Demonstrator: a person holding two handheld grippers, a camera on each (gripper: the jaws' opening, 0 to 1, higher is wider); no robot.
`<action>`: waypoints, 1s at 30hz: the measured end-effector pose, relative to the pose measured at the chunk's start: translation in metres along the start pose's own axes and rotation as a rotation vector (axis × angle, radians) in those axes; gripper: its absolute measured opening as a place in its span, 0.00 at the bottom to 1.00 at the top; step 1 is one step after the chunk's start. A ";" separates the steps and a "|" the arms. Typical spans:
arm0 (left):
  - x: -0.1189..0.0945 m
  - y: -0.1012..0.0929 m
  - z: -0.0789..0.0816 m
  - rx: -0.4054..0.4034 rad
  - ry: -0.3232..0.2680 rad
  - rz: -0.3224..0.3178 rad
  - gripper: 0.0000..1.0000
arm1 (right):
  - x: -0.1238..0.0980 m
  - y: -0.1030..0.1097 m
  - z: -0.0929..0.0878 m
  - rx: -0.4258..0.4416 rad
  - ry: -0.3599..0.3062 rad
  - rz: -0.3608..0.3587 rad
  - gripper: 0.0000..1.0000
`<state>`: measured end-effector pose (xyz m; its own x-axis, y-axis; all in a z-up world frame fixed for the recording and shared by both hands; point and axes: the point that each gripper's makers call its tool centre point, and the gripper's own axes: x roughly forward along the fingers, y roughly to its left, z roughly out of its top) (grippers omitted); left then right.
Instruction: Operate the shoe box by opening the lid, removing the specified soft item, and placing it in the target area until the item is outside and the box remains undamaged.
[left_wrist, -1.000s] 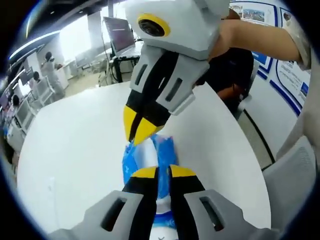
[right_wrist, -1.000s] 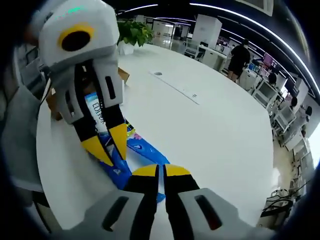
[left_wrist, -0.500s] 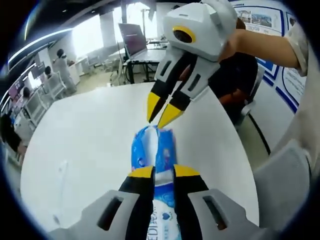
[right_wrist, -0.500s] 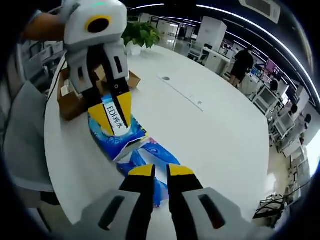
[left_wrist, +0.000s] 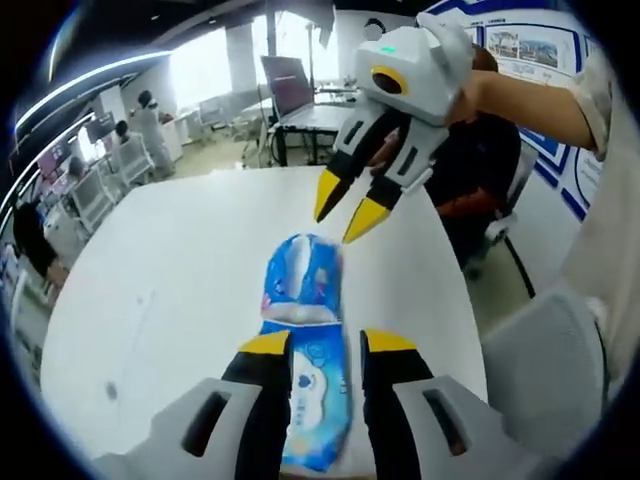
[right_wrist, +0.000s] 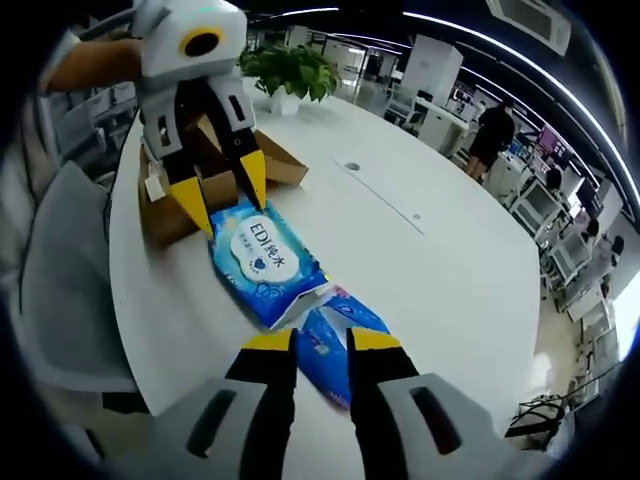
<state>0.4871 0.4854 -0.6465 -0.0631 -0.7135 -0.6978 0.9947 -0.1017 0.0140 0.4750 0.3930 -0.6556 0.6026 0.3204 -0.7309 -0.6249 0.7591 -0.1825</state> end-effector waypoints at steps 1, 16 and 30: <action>-0.004 -0.001 -0.002 -0.002 0.000 0.007 0.27 | -0.001 0.004 0.002 0.000 -0.003 0.003 0.19; -0.060 -0.018 -0.033 -0.066 -0.008 0.082 0.37 | -0.008 0.043 0.037 -0.042 -0.026 0.072 0.25; -0.118 -0.025 -0.079 -0.123 -0.016 0.168 0.44 | 0.009 0.101 0.067 -0.139 -0.014 0.221 0.30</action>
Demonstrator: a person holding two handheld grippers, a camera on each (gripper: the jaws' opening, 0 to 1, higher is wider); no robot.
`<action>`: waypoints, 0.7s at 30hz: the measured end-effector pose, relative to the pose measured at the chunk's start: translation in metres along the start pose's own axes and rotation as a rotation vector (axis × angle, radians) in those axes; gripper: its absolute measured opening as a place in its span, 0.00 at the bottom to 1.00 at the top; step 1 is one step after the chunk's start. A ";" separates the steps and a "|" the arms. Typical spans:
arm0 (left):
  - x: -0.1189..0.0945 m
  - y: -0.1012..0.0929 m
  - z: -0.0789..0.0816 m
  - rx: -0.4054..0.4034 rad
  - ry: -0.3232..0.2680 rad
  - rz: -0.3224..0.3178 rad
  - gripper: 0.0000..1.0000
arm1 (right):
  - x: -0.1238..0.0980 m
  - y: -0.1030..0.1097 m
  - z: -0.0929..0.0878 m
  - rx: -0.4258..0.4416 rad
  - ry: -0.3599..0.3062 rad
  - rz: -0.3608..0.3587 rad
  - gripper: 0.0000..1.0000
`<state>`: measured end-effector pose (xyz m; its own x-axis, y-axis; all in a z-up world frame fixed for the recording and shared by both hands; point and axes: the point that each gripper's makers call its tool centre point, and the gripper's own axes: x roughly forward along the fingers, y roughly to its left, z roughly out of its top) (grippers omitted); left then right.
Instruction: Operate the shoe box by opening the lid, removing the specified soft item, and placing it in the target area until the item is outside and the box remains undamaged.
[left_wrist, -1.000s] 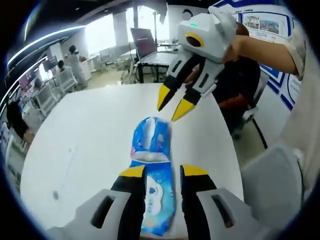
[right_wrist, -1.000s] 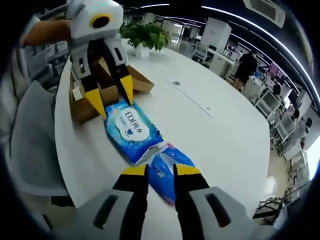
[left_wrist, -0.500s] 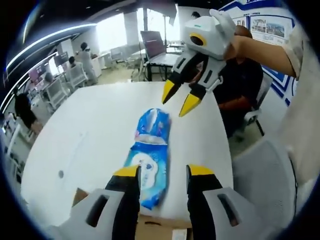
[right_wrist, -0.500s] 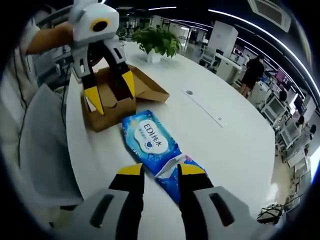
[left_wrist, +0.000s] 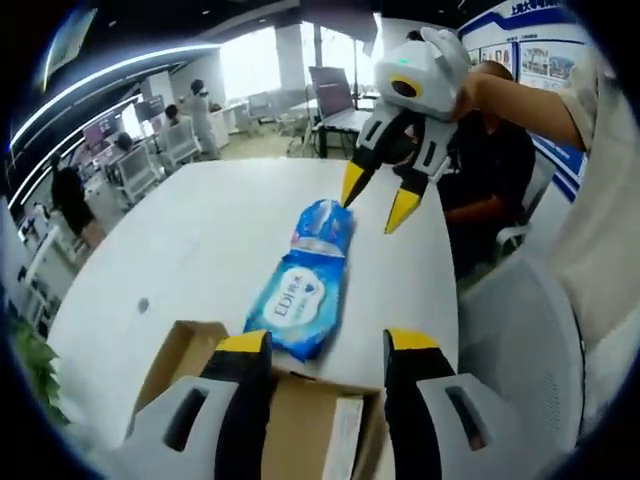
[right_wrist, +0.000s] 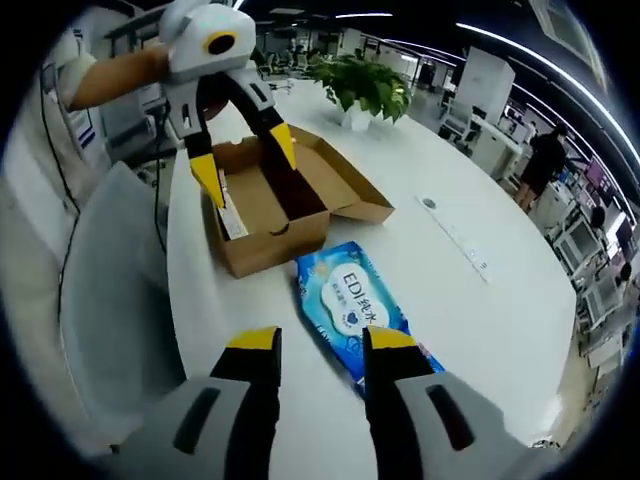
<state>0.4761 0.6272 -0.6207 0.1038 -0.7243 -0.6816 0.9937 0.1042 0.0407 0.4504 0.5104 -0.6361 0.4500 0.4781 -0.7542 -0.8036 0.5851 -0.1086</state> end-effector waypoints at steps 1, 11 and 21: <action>-0.004 0.000 -0.003 -0.003 0.001 0.007 0.44 | 0.003 0.003 0.003 -0.010 -0.003 0.012 0.31; -0.045 -0.002 -0.035 -0.065 -0.019 0.077 0.50 | 0.026 0.027 0.033 -0.091 -0.029 0.098 0.33; -0.082 -0.001 -0.055 -0.113 -0.051 0.181 0.56 | 0.054 0.047 0.056 -0.163 -0.043 0.169 0.36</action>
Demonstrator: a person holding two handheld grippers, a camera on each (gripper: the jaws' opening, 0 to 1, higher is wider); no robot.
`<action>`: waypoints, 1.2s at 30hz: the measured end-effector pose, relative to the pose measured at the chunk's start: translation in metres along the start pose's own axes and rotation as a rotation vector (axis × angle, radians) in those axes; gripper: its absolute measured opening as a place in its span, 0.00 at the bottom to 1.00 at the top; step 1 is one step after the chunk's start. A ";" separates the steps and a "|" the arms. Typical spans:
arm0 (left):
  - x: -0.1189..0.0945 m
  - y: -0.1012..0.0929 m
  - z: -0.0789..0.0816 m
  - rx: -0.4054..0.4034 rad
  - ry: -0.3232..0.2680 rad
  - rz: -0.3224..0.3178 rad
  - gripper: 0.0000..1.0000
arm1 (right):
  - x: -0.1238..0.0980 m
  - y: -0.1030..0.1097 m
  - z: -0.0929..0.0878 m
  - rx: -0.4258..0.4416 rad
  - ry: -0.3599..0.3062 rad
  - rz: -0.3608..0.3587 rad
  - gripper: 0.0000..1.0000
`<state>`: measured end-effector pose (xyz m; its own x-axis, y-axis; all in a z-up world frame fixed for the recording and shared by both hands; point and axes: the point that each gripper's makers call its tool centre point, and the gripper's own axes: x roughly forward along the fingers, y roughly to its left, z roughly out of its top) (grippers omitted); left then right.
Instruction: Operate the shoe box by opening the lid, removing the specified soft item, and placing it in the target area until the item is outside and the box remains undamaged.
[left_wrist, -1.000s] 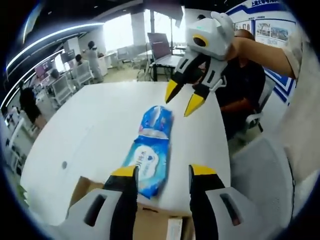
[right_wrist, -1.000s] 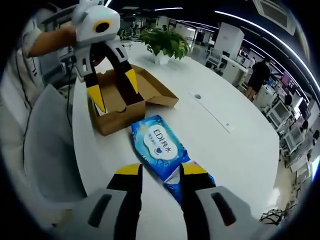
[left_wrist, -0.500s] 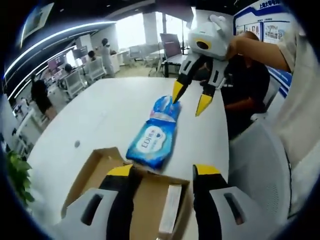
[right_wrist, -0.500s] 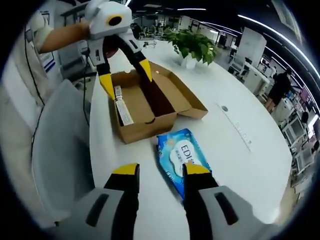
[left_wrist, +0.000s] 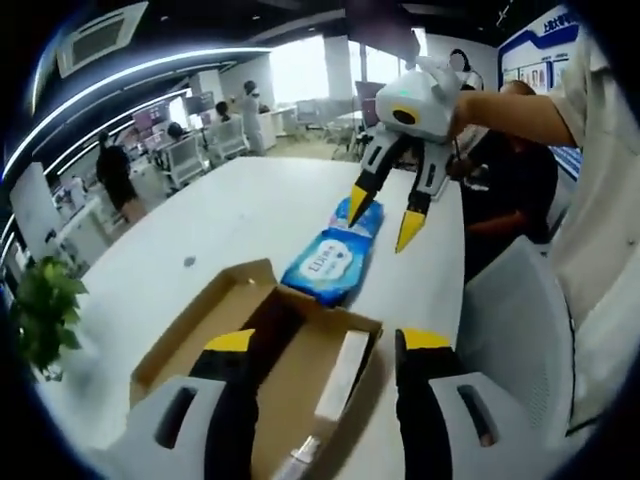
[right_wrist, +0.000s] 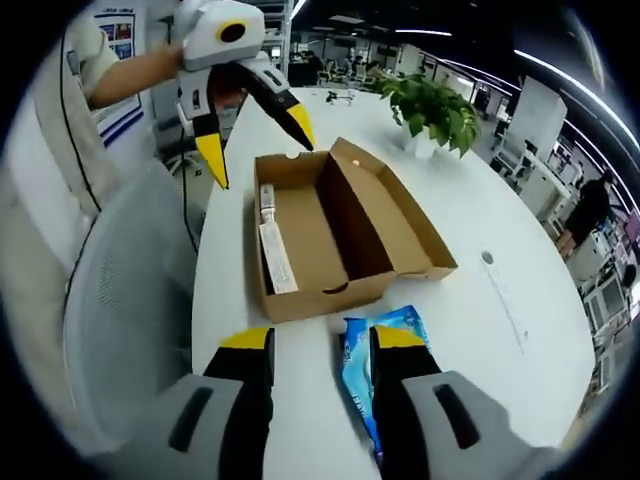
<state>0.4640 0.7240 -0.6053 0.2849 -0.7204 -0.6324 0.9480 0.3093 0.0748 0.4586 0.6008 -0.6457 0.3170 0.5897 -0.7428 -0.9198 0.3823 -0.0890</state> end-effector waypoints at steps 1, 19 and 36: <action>-0.003 0.001 -0.002 -0.003 -0.003 0.007 0.56 | 0.002 0.000 0.001 -0.003 -0.002 0.004 0.36; -0.053 0.019 -0.036 -0.099 -0.042 0.157 0.64 | 0.050 0.010 0.019 -0.111 0.036 0.091 0.37; -0.081 0.019 -0.069 -0.185 -0.054 0.247 0.73 | 0.089 0.020 0.017 -0.184 0.112 0.187 0.36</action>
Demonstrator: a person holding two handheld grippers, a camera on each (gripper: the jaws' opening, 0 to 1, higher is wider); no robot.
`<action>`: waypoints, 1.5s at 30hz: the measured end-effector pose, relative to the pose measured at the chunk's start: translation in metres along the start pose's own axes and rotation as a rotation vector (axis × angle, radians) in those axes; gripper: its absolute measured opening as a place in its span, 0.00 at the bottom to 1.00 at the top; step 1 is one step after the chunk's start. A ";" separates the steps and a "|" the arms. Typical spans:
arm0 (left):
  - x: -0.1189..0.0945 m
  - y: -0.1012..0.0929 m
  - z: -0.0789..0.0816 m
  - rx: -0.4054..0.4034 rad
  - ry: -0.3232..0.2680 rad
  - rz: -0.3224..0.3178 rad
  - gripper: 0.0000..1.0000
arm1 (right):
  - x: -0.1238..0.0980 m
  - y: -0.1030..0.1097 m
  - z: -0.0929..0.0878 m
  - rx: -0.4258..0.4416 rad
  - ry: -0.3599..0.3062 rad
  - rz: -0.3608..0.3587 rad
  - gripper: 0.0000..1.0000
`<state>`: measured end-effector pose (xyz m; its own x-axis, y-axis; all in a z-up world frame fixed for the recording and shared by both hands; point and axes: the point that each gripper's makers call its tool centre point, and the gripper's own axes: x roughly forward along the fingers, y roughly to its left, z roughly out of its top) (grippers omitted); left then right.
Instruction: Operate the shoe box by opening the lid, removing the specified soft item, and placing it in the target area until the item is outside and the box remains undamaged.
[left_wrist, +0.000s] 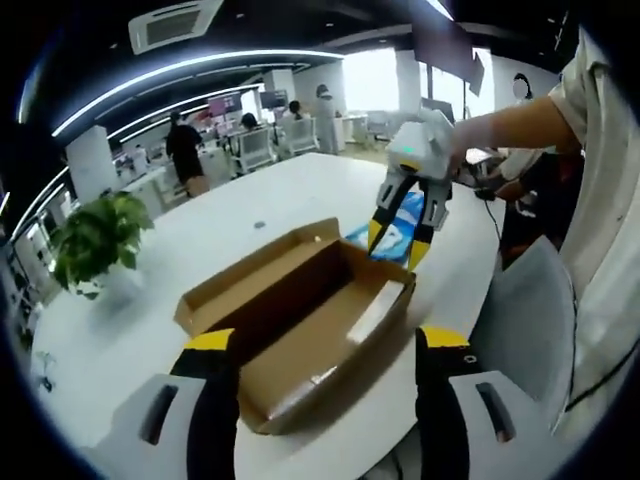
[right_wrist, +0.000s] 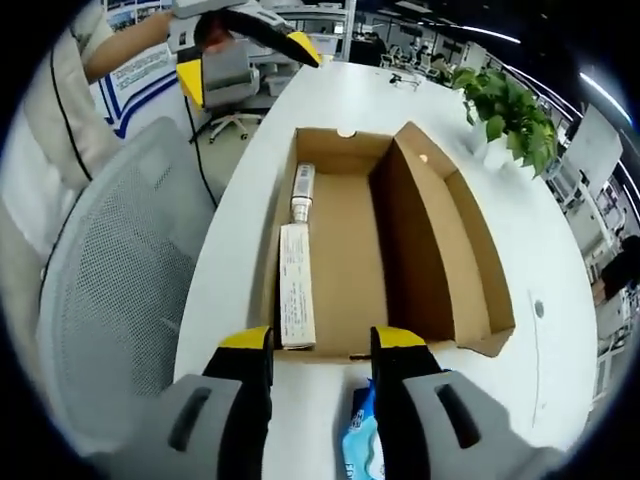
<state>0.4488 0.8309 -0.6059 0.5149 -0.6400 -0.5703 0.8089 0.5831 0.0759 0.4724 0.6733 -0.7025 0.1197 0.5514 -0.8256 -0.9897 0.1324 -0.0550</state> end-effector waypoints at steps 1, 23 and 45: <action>-0.001 0.000 -0.001 -0.006 -0.003 0.003 0.74 | 0.003 0.000 0.000 -0.007 0.005 0.007 0.36; -0.019 -0.002 -0.014 -0.111 -0.031 0.086 0.92 | 0.042 0.007 0.000 -0.044 0.094 0.135 0.33; -0.025 -0.013 -0.012 -0.158 -0.074 0.063 1.00 | 0.047 0.013 0.001 0.037 0.080 0.102 0.15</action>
<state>0.4224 0.8455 -0.6029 0.5871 -0.6315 -0.5065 0.7227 0.6908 -0.0235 0.4650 0.7024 -0.7417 0.0100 0.4967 -0.8679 -0.9926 0.1098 0.0514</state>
